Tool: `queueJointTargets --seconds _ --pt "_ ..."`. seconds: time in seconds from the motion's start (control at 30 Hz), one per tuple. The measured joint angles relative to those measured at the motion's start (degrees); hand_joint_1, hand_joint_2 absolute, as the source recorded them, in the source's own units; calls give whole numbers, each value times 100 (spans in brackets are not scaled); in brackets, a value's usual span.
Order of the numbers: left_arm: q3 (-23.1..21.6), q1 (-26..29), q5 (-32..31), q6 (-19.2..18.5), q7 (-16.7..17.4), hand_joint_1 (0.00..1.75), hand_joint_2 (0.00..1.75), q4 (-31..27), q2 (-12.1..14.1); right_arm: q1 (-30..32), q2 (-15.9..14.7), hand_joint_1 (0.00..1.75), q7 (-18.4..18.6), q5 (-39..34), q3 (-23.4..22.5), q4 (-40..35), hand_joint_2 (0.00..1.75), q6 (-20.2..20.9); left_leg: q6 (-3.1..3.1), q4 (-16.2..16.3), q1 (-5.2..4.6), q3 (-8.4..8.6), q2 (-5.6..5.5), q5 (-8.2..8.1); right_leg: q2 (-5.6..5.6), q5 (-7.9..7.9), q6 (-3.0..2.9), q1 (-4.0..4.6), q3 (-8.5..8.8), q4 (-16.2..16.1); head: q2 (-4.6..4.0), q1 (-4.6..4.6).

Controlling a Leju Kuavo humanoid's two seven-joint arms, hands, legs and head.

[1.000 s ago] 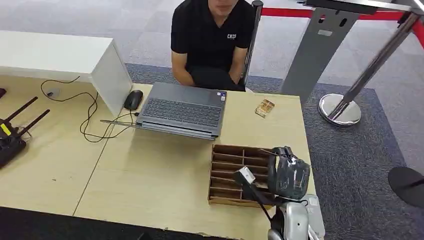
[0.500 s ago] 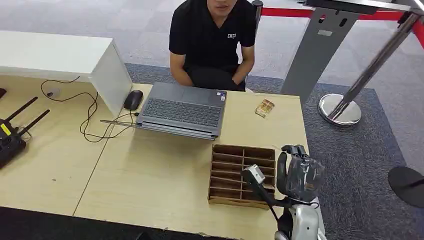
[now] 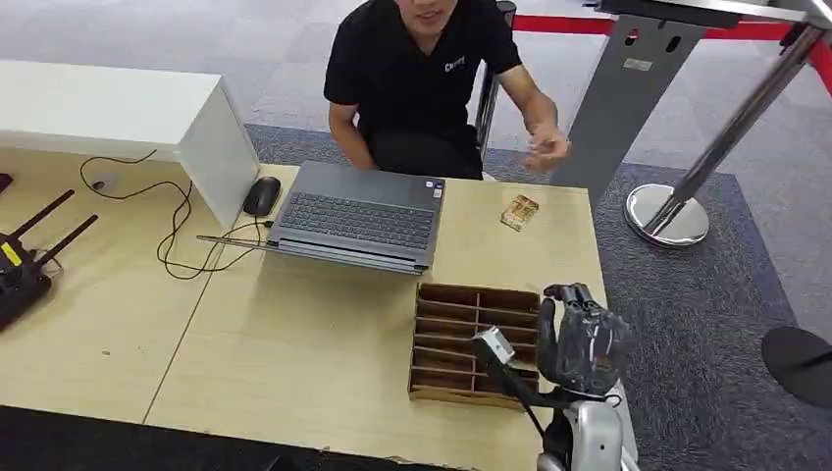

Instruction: Pass the card to the sensor for recognition and then transmit it.

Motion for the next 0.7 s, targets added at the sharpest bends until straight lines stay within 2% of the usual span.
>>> queueJointTargets --seconds 0.37,0.7 --pt "-30 -14 98 0 -57 0 175 26 0 -222 299 175 -594 -100 -83 173 175 0 0 0 0 -1 0 0 0 0 0 0 -1 0 0 0" --pt "-94 -16 214 0 -83 0 175 31 0 -336 481 175 -819 -125 -262 212 175 0 0 0 0 -1 0 0 0 0 0 0 -1 0 0 0"
